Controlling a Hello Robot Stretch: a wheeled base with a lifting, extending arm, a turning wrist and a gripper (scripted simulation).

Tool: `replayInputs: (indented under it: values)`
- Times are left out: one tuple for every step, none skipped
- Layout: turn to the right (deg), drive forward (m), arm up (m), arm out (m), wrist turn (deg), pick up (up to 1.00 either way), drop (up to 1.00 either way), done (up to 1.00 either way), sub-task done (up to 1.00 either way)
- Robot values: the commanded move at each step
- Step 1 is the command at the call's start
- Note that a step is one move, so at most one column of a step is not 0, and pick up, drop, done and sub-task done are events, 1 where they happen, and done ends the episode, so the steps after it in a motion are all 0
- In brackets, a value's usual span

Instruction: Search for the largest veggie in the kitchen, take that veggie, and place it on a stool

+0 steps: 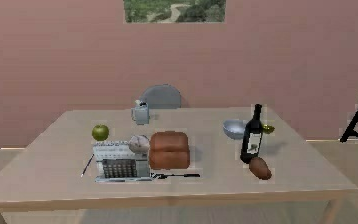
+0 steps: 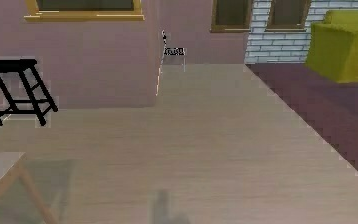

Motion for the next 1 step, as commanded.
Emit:
replayInputs:
  values:
    - [-15.0,0.0,0.0,0.0,0.0,0.0,0.0,0.0,0.0]
